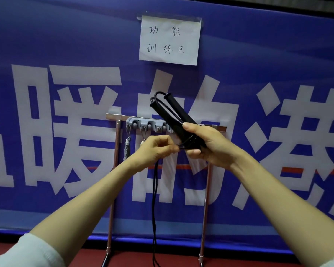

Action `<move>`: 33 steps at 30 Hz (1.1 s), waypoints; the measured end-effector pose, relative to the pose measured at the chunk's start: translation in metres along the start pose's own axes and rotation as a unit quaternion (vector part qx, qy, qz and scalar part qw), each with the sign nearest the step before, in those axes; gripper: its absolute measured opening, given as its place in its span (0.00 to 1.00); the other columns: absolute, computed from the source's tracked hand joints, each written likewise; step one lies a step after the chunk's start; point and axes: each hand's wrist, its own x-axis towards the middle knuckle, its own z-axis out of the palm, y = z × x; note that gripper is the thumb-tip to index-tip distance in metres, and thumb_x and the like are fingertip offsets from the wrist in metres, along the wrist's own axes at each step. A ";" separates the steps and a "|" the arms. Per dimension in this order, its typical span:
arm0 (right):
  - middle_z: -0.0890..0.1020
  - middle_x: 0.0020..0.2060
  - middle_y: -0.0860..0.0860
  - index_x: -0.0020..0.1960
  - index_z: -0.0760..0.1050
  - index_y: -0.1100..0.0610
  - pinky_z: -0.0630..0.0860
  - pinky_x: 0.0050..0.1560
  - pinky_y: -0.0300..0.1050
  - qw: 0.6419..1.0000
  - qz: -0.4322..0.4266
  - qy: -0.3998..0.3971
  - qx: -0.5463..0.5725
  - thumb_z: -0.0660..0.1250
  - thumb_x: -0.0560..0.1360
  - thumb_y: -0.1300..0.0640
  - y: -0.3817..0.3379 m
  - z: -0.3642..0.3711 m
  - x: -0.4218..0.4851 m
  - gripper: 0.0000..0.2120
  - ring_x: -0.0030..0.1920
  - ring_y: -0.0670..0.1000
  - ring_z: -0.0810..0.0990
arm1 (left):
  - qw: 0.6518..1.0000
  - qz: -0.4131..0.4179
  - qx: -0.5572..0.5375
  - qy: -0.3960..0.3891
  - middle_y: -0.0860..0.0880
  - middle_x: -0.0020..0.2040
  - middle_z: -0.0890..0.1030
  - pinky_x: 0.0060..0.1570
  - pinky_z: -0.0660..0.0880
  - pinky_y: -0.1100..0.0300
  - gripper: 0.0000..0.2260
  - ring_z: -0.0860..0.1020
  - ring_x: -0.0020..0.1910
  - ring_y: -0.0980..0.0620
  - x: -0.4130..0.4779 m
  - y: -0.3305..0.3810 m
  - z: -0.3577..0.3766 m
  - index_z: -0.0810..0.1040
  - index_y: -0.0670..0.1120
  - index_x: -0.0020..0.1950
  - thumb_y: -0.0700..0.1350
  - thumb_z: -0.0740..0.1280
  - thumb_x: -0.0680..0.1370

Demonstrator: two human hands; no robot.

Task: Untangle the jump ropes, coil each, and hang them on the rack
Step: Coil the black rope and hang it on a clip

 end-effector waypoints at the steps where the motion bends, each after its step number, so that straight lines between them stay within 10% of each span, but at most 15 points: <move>1: 0.75 0.37 0.52 0.66 0.69 0.68 0.66 0.26 0.33 1.000 0.005 -0.010 -0.003 0.61 0.79 0.51 -0.001 0.001 -0.001 0.23 0.30 0.44 0.69 | 1.000 0.009 0.008 -0.001 0.45 0.35 0.73 0.42 0.69 0.59 0.09 0.70 0.36 0.50 0.000 -0.002 -0.002 0.76 0.42 0.40 0.46 0.72 0.74; 4: 0.76 0.38 0.53 0.64 0.71 0.66 0.67 0.25 0.32 0.998 0.033 -0.043 -0.013 0.61 0.80 0.52 -0.003 0.005 -0.002 0.19 0.28 0.44 0.70 | 0.999 0.016 0.032 -0.026 0.48 0.38 0.79 0.43 0.72 0.60 0.01 0.73 0.39 0.50 0.001 -0.002 -0.010 0.80 0.44 0.45 0.40 0.70 0.75; 7: 0.76 0.39 0.54 0.64 0.72 0.64 0.67 0.26 0.32 0.993 0.087 -0.082 -0.025 0.63 0.78 0.53 -0.006 0.005 -0.007 0.19 0.29 0.45 0.69 | 0.996 0.005 0.025 -0.091 0.56 0.33 0.78 0.35 0.71 0.67 0.13 0.72 0.32 0.59 0.003 -0.002 -0.016 0.81 0.51 0.42 0.33 0.67 0.76; 10: 0.76 0.39 0.54 0.64 0.70 0.65 0.67 0.27 0.33 0.982 0.141 -0.116 -0.041 0.66 0.76 0.52 -0.005 0.004 -0.011 0.22 0.31 0.46 0.67 | 0.986 -0.004 0.098 -0.133 0.57 0.34 0.78 0.38 0.72 0.66 0.04 0.74 0.33 0.61 0.003 -0.005 -0.032 0.79 0.52 0.40 0.44 0.71 0.73; 17: 0.75 0.38 0.52 0.59 0.72 0.61 0.66 0.28 0.34 0.958 0.219 -0.177 -0.059 0.64 0.78 0.53 -0.002 0.002 -0.009 0.14 0.29 0.45 0.68 | 0.939 -0.023 0.209 -0.271 0.44 0.47 0.85 0.44 0.80 0.41 0.13 0.83 0.43 0.41 0.025 0.021 -0.056 0.83 0.51 0.55 0.39 0.71 0.73; 20: 0.78 0.44 0.55 0.60 0.71 0.60 0.70 0.31 0.34 0.944 0.236 -0.213 -0.094 0.65 0.77 0.55 -0.005 0.004 -0.008 0.15 0.33 0.48 0.68 | 0.931 -0.060 0.165 -0.321 0.48 0.44 0.85 0.44 0.80 0.57 0.09 0.82 0.41 0.50 0.032 0.038 -0.053 0.82 0.42 0.52 0.33 0.68 0.75; 26: 0.80 0.41 0.53 0.58 0.66 0.58 0.71 0.31 0.35 0.882 0.243 -0.166 -0.368 0.67 0.78 0.54 0.003 0.019 -0.004 0.15 0.33 0.46 0.74 | 0.861 -0.091 0.387 -0.316 0.53 0.41 0.81 0.40 0.72 0.68 0.04 0.76 0.37 0.60 0.030 0.054 -0.024 0.82 0.46 0.51 0.42 0.70 0.76; 33: 0.78 0.44 0.54 0.57 0.73 0.61 0.74 0.38 0.46 0.715 0.143 -0.054 -0.682 0.64 0.79 0.51 0.034 0.027 0.004 0.13 0.39 0.52 0.77 | 0.816 -0.124 0.504 -0.255 0.54 0.36 0.80 0.39 0.71 0.65 0.12 0.74 0.31 0.58 0.022 0.043 -0.003 0.80 0.47 0.44 0.48 0.61 0.82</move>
